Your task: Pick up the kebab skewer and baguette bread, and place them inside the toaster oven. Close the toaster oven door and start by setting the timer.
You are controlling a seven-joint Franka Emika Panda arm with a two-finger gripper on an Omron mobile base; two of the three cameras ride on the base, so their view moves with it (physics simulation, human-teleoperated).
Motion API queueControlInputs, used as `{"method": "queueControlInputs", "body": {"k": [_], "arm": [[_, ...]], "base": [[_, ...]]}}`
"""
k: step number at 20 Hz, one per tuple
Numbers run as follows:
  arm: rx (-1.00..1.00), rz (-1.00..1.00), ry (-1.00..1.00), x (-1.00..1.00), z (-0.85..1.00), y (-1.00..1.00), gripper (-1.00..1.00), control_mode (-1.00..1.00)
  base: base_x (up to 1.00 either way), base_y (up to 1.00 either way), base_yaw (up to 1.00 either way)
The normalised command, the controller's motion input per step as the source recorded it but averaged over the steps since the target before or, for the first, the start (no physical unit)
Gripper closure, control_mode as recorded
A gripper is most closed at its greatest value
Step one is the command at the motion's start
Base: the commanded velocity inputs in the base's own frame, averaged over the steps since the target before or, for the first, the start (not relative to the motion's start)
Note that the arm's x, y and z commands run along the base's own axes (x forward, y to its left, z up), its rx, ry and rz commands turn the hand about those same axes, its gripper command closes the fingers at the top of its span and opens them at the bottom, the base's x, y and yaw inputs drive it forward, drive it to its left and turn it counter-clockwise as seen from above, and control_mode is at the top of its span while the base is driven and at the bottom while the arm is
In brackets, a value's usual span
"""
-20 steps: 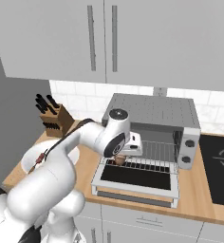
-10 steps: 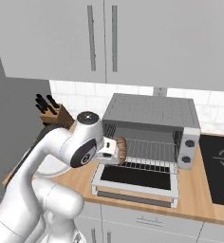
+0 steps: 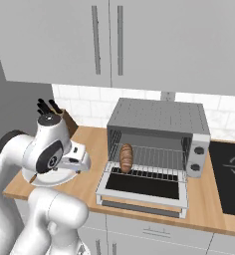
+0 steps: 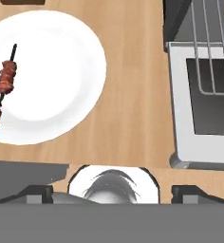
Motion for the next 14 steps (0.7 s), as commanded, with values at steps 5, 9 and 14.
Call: {"method": "queueControlInputs", "body": {"k": [5, 9, 14], "arm": [[0.04, -0.01, 0.00, 0.00, -0.07, 1.00, -1.00, -1.00], [0.02, -0.04, 0.00, 0.00, -0.35, 0.89, -1.00, -1.00], [0.05, -0.06, -0.02, 0.14, -0.39, 0.61, -1.00, -1.00]], "base": [[0.00, 0.00, 0.00], [0.00, 0.00, 0.00], [0.00, 0.00, 0.00]]}}
